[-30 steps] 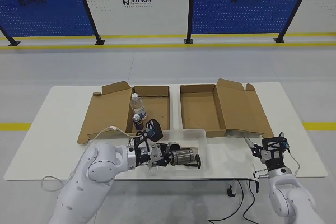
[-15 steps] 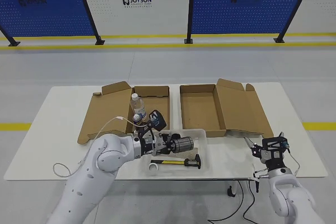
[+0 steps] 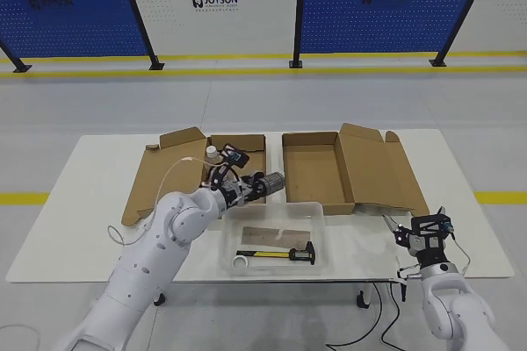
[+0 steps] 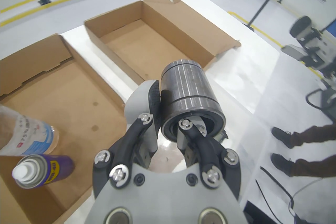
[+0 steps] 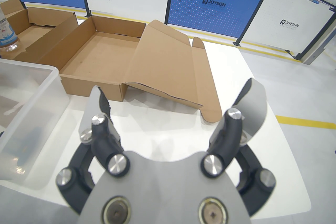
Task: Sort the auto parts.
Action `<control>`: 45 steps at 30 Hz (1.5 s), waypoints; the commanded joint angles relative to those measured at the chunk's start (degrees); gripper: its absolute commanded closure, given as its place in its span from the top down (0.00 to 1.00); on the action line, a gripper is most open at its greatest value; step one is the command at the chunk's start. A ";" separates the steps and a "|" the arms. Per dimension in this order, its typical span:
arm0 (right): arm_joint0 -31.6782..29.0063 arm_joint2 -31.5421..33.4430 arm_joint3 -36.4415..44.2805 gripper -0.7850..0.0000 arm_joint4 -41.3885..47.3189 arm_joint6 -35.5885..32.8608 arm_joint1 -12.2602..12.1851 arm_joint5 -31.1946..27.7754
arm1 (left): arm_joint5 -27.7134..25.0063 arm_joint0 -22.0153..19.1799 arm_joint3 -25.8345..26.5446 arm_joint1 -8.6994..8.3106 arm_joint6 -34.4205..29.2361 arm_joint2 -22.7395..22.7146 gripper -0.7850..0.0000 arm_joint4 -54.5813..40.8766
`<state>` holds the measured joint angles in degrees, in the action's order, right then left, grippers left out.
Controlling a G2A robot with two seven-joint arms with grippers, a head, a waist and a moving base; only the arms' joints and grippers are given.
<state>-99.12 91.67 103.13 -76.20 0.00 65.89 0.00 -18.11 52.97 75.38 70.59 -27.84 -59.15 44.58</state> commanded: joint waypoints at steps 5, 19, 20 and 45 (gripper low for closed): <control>0.00 0.00 0.00 1.00 0.00 0.00 0.00 0.00 | 6.96 -1.92 -5.63 0.95 0.86 1.54 0.00 1.31; 0.00 0.00 0.00 1.00 0.00 0.00 0.00 0.00 | 10.14 -4.59 -12.77 2.37 1.55 3.73 0.00 2.19; 0.00 0.00 0.00 1.00 0.00 0.00 0.00 0.00 | 10.14 -4.59 -12.77 2.37 1.55 3.73 0.00 2.19; 0.00 0.00 0.00 1.00 0.00 0.00 0.00 0.00 | 10.14 -4.59 -12.77 2.37 1.55 3.73 0.00 2.19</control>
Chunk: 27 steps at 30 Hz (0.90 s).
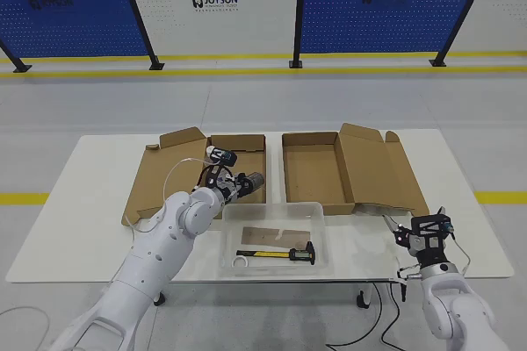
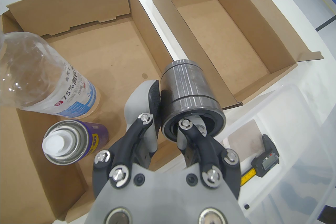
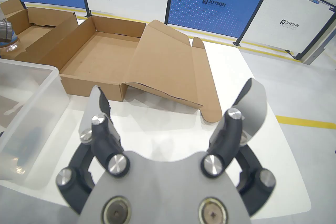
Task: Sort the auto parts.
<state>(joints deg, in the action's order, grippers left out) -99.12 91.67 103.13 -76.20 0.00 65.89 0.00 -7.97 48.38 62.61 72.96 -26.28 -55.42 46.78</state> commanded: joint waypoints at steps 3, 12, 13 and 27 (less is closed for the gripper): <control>0.00 0.00 0.00 1.00 0.00 0.00 0.00 0.00 | 0.01 0.00 0.00 0.00 0.00 0.00 0.00 -0.01; 0.00 0.00 0.00 1.00 0.00 0.00 0.00 0.00 | 0.02 0.38 0.07 0.00 0.36 -0.07 0.00 -0.20; 0.00 0.00 0.00 1.00 0.00 0.00 0.00 0.00 | 0.36 0.78 0.06 -0.02 0.86 -0.28 0.00 -0.15; 0.00 0.00 0.00 1.00 0.00 0.00 0.00 0.00 | 6.92 -1.36 -1.14 0.60 -8.39 -1.92 0.00 -3.46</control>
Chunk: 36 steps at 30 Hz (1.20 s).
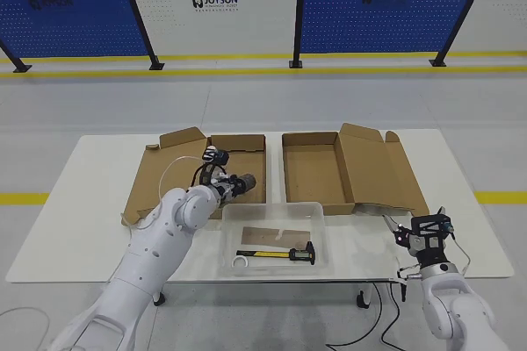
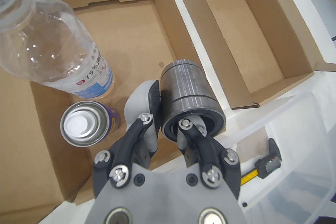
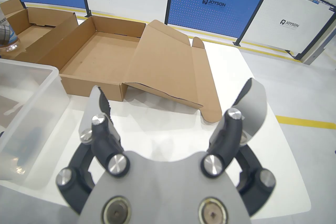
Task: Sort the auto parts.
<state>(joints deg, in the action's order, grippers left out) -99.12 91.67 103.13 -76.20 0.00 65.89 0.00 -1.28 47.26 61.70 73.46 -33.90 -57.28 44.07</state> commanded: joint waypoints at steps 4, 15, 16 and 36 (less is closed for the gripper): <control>0.00 0.00 0.00 1.00 0.00 0.00 0.00 0.00 | 0.57 -1.49 -2.44 0.51 -3.27 -0.05 0.00 -3.03; 0.00 0.00 0.00 1.00 0.00 0.00 0.00 0.00 | 1.74 -4.07 -7.97 1.63 -4.12 1.68 0.00 -2.57; 0.00 0.00 0.00 1.00 0.00 0.00 0.00 0.00 | 1.79 -4.20 -8.29 1.71 -4.17 1.67 0.00 -2.79; 0.00 0.00 0.00 1.00 0.00 0.00 0.00 0.00 | 0.65 -5.83 -9.80 2.80 -1.89 1.97 1.00 -3.04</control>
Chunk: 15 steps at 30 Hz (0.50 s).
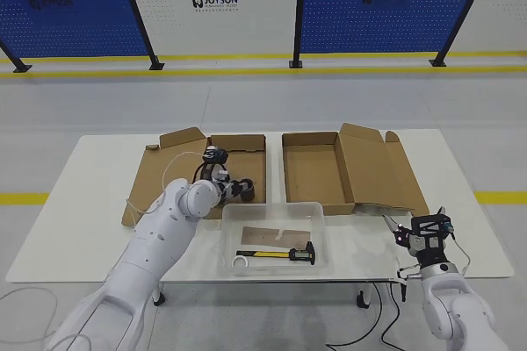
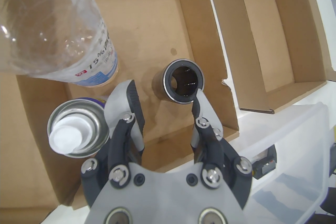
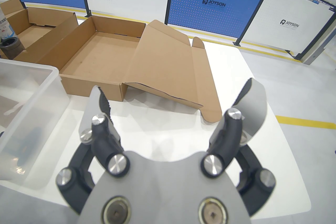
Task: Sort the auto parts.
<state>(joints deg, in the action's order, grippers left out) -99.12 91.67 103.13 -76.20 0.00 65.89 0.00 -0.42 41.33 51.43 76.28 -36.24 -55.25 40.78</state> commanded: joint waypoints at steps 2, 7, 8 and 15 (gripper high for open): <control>0.00 0.00 0.00 1.00 0.00 0.00 0.00 0.00 | -0.55 0.42 1.83 -0.11 1.47 -0.27 1.00 0.93; 0.00 0.00 0.00 1.00 0.00 0.00 0.00 0.00 | -1.96 2.42 7.27 -0.85 3.41 -0.88 1.00 5.13; 0.00 0.00 0.00 1.00 0.00 0.00 0.00 0.00 | -2.19 2.98 8.64 -1.07 3.50 -1.12 1.00 6.07; 0.00 0.00 0.00 1.00 0.00 0.00 0.00 0.00 | -4.61 8.51 19.56 -2.87 4.64 -2.63 1.00 15.62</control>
<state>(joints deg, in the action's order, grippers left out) -99.12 91.67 103.13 -76.20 0.00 65.89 0.00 -4.79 48.83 69.16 73.67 -31.86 -57.61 54.82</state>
